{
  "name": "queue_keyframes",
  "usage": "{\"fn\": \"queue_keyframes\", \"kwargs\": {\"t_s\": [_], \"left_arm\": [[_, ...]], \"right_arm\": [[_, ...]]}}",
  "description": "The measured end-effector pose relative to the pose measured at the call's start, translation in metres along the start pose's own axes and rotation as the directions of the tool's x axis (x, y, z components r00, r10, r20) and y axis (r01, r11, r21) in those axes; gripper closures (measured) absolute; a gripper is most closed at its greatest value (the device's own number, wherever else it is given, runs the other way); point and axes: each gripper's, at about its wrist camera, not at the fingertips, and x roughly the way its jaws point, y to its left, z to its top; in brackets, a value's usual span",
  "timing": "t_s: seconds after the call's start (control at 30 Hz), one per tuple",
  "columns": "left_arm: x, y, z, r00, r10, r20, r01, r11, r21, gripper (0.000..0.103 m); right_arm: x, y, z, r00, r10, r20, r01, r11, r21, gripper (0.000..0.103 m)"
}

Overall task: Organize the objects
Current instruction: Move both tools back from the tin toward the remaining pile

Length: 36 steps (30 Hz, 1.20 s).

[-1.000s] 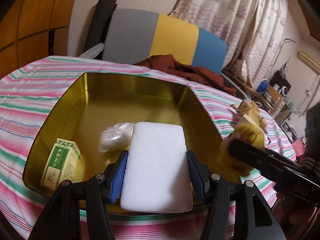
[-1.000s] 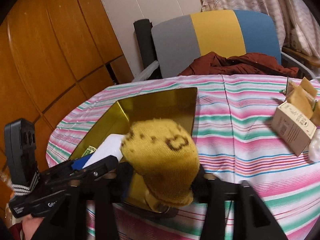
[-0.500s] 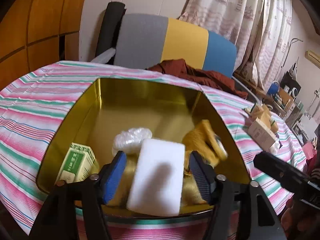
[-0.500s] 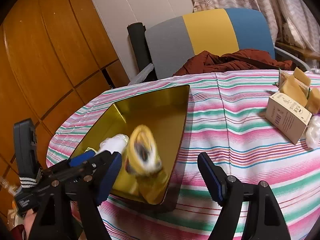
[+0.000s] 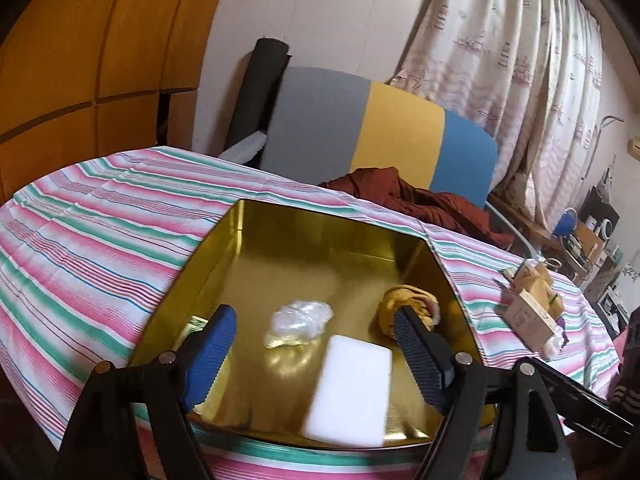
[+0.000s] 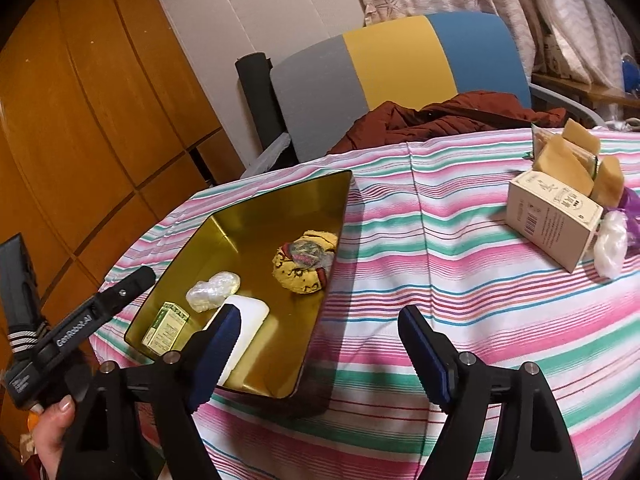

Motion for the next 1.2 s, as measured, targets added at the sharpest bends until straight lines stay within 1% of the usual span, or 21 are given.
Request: {"fn": "queue_keyframes", "kwargs": {"t_s": [0.13, 0.23, 0.37, 0.5, 0.57, 0.7, 0.83, 0.9, 0.97, 1.07, 1.17, 1.2], "left_arm": [[0.0, -0.02, -0.006, 0.999, -0.051, -0.018, 0.052, 0.997, 0.052, 0.021], [-0.003, -0.039, -0.011, 0.994, -0.104, -0.024, 0.106, 0.989, 0.107, 0.021], [-0.009, -0.064, -0.02, 0.984, -0.173, -0.035, 0.176, 0.967, 0.184, 0.021], [-0.014, -0.084, -0.027, 0.973, -0.224, -0.054, 0.231, 0.946, 0.228, 0.021], [-0.016, -0.092, -0.03, 0.967, -0.246, -0.068, 0.255, 0.937, 0.238, 0.021], [-0.02, -0.103, -0.036, 0.957, -0.276, -0.091, 0.29, 0.929, 0.232, 0.021], [-0.022, -0.108, -0.042, 0.949, -0.294, -0.114, 0.312, 0.925, 0.218, 0.021], [-0.024, -0.11, -0.044, 0.945, -0.304, -0.124, 0.324, 0.924, 0.204, 0.021], [-0.027, -0.113, -0.047, 0.94, -0.315, -0.132, 0.337, 0.921, 0.196, 0.021], [-0.032, -0.121, -0.051, 0.937, -0.322, -0.137, 0.346, 0.914, 0.211, 0.021], [-0.036, -0.128, -0.054, 0.935, -0.327, -0.135, 0.351, 0.907, 0.232, 0.021], [-0.037, -0.13, -0.055, 0.936, -0.325, -0.134, 0.349, 0.907, 0.236, 0.021]], "right_arm": [[-0.001, -0.005, 0.0, 1.0, -0.015, 0.002, 0.015, 1.0, 0.008, 0.021], [-0.004, -0.01, 0.001, 1.0, -0.028, 0.008, 0.027, 1.0, 0.015, 0.021], [-0.009, -0.021, 0.003, 0.998, -0.058, 0.016, 0.058, 0.998, 0.007, 0.021], [-0.015, -0.038, 0.007, 0.995, -0.101, 0.023, 0.101, 0.995, 0.005, 0.021], [-0.018, -0.048, 0.009, 0.991, -0.128, 0.027, 0.129, 0.992, -0.002, 0.021], [-0.025, -0.078, 0.017, 0.981, -0.189, 0.041, 0.189, 0.982, -0.013, 0.02], [-0.026, -0.113, 0.042, 0.961, -0.268, 0.073, 0.271, 0.962, -0.034, 0.019], [-0.021, -0.132, 0.06, 0.953, -0.29, 0.081, 0.294, 0.955, -0.042, 0.017], [-0.014, -0.147, 0.072, 0.95, -0.303, 0.074, 0.307, 0.95, -0.05, 0.017], [0.003, -0.169, 0.086, 0.951, -0.305, 0.051, 0.307, 0.951, -0.044, 0.017], [0.017, -0.186, 0.088, 0.956, -0.294, 0.006, 0.294, 0.956, -0.004, 0.018], [0.019, -0.187, 0.085, 0.961, -0.277, -0.011, 0.277, 0.961, 0.012, 0.018]]}}
